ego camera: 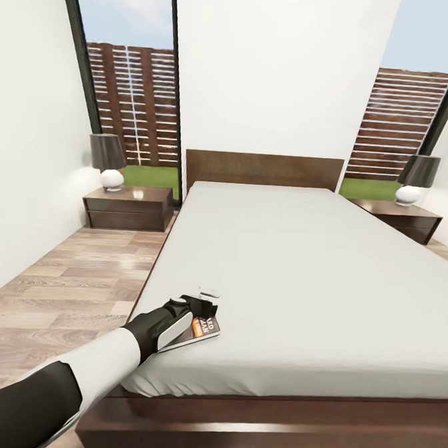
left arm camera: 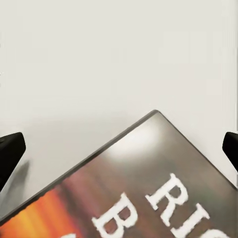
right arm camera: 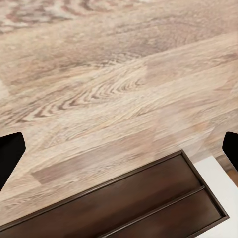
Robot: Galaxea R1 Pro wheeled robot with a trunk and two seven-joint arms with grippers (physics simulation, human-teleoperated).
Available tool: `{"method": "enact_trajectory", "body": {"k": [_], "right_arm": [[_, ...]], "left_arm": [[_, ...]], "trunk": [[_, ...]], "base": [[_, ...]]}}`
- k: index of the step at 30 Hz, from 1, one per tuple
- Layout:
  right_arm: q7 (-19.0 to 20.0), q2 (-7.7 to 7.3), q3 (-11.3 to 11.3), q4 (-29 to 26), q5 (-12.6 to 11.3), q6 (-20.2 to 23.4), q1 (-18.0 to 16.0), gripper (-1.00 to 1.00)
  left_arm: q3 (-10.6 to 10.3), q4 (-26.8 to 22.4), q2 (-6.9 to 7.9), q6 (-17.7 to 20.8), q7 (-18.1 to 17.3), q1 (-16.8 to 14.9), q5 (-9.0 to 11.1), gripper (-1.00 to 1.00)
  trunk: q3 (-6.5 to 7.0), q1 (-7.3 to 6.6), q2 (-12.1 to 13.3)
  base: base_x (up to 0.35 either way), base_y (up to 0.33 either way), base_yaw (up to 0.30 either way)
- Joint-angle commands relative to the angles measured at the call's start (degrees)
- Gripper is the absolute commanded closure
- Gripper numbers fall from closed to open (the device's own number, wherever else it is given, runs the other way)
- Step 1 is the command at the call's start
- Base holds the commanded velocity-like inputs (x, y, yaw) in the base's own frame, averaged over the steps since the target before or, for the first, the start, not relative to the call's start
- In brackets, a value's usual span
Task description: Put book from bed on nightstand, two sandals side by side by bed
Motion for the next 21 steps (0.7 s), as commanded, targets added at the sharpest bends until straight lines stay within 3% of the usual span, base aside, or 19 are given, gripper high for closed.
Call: {"method": "enact_trajectory", "body": {"k": [1,21], "right_arm": [[-0.02,-0.01,-0.37,0.11,-0.02,-0.47,-0.03,-1.00],[-0.02,-0.01,-0.37,0.11,-0.02,-0.47,-0.02,-1.00]], "left_arm": [[-0.45,1.18,0.06,0.04,0.46,0.03,1.34,-1.00],[-0.45,1.12,0.06,0.05,0.46,0.03,1.34,-1.00]], "trunk": [[-0.06,0.00,-0.01],[-0.06,0.00,-0.01]], "base": [[-0.038,0.000,0.000],[-0.011,0.000,0.000]]}}
